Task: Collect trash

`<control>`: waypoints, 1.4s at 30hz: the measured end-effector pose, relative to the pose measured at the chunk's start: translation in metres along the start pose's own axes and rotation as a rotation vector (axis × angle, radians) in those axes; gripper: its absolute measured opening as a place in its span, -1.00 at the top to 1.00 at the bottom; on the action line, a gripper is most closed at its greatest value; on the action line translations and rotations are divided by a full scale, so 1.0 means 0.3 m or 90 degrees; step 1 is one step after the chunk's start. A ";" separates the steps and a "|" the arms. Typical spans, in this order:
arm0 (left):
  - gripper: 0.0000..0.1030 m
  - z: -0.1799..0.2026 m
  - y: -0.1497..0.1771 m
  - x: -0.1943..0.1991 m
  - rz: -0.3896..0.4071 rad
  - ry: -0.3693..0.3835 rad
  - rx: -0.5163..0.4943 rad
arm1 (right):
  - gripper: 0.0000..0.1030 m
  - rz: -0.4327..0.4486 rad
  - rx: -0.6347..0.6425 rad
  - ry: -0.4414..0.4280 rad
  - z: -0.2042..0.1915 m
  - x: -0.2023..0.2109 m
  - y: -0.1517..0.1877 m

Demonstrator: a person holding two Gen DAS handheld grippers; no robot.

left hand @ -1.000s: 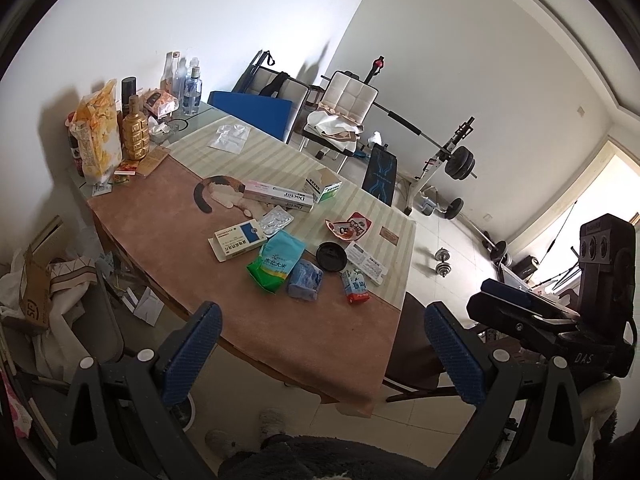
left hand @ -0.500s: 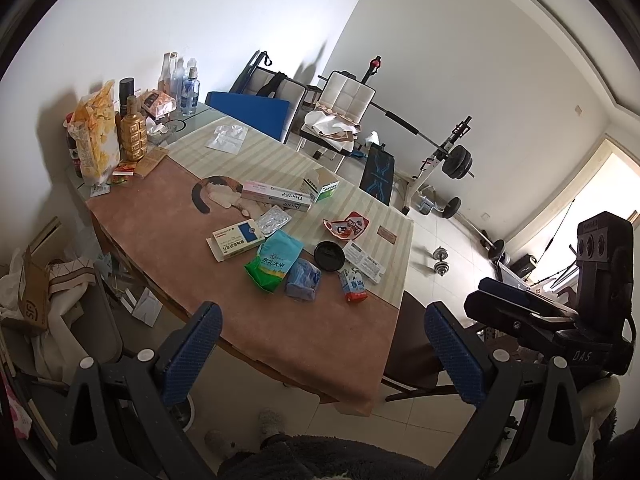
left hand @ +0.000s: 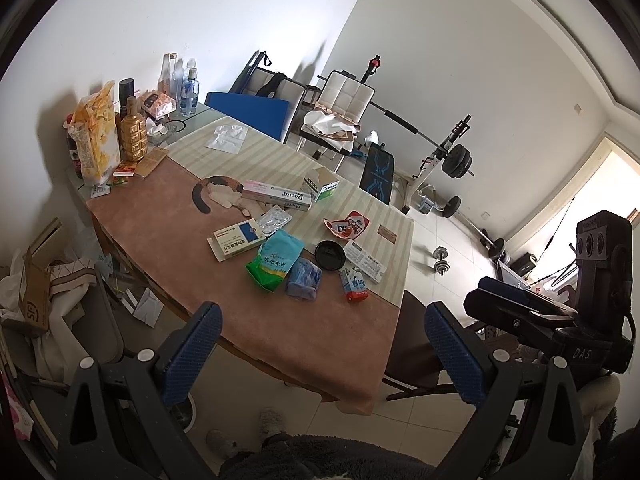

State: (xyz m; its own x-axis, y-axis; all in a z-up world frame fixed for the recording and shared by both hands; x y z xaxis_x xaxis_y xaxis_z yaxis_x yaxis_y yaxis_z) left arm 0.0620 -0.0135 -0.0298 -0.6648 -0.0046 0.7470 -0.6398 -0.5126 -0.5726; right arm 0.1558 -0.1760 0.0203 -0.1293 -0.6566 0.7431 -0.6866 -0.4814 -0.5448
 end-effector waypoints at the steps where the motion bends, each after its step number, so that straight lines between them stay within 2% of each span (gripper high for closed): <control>1: -1.00 0.002 -0.001 -0.001 0.000 0.000 0.000 | -1.00 0.000 0.001 0.000 0.004 -0.006 0.004; 17: -1.00 0.011 0.007 -0.002 0.002 -0.002 0.001 | -1.00 0.003 -0.005 -0.003 0.004 0.000 0.003; 18: -1.00 0.007 0.003 -0.006 0.005 -0.012 0.002 | -1.00 0.004 -0.008 -0.002 0.003 0.001 0.001; 20: -1.00 -0.015 -0.008 -0.025 0.009 -0.064 0.001 | -1.00 0.010 -0.026 0.004 0.010 0.005 -0.007; 23: -1.00 -0.061 -0.040 -0.102 0.023 -0.174 -0.021 | -1.00 0.012 -0.073 0.022 0.037 -0.028 -0.010; 25: -1.00 -0.091 -0.064 -0.186 0.026 -0.241 -0.045 | -1.00 0.006 -0.098 0.060 0.081 -0.074 -0.005; 27: -1.00 -0.127 -0.084 -0.311 0.004 -0.297 -0.057 | -1.00 -0.020 -0.116 0.108 0.155 -0.140 -0.001; 30: -1.00 -0.183 -0.095 -0.527 -0.056 -0.322 -0.058 | -1.00 -0.069 -0.171 0.152 0.326 -0.273 0.002; 36: -1.00 -0.199 -0.089 -0.993 -0.198 -0.295 -0.096 | -1.00 -0.172 -0.226 0.227 0.725 -0.613 0.031; 42: -1.00 -0.188 -0.057 -1.342 -0.338 -0.272 -0.158 | -1.00 -0.270 -0.269 0.264 1.058 -0.943 0.074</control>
State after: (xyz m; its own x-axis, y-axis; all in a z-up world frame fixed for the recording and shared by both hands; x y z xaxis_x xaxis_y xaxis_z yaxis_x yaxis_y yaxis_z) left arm 0.3189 0.0455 -0.3397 -0.0635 -0.1697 0.9835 -0.9369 -0.3294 -0.1173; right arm 0.4041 -0.1853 -0.3254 0.0060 -0.1493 0.9888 -0.9446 -0.3255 -0.0434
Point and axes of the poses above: each gripper's, at about its wrist camera, not at the fingertips, and x roughly against the way its jaws point, z to its right, y to its underside, the point moved 7 cm from there along -x, roughly the way its jaws point, and after that the axes turned 4 degrees about -y, right-handed, at the moved point
